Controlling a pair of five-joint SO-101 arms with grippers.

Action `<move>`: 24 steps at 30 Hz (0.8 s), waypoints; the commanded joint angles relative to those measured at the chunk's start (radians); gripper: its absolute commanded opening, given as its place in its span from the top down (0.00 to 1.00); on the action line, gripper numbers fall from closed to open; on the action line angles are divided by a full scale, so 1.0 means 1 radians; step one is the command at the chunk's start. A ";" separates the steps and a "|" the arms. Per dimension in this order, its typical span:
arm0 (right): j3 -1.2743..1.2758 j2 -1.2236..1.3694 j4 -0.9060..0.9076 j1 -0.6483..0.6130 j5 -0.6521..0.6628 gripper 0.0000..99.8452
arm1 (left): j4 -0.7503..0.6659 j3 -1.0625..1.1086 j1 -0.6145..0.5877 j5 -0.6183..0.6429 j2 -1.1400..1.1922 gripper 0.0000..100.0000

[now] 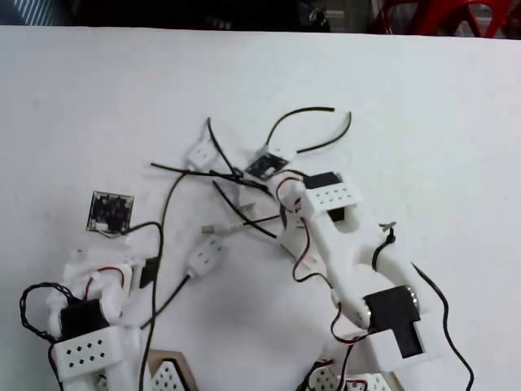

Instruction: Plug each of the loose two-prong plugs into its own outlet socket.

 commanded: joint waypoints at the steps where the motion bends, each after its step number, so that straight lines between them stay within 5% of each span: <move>1: 0.032 0.012 -0.018 -0.056 0.000 0.86 | -0.018 -0.005 -0.004 0.006 -0.013 0.64; 13: 0.057 0.012 -0.018 -0.087 0.006 0.98 | -0.017 -0.005 -0.004 0.006 -0.013 0.65; 24: 0.038 -0.070 0.064 -0.143 -0.014 0.92 | -0.018 -0.005 -0.005 0.006 -0.013 0.64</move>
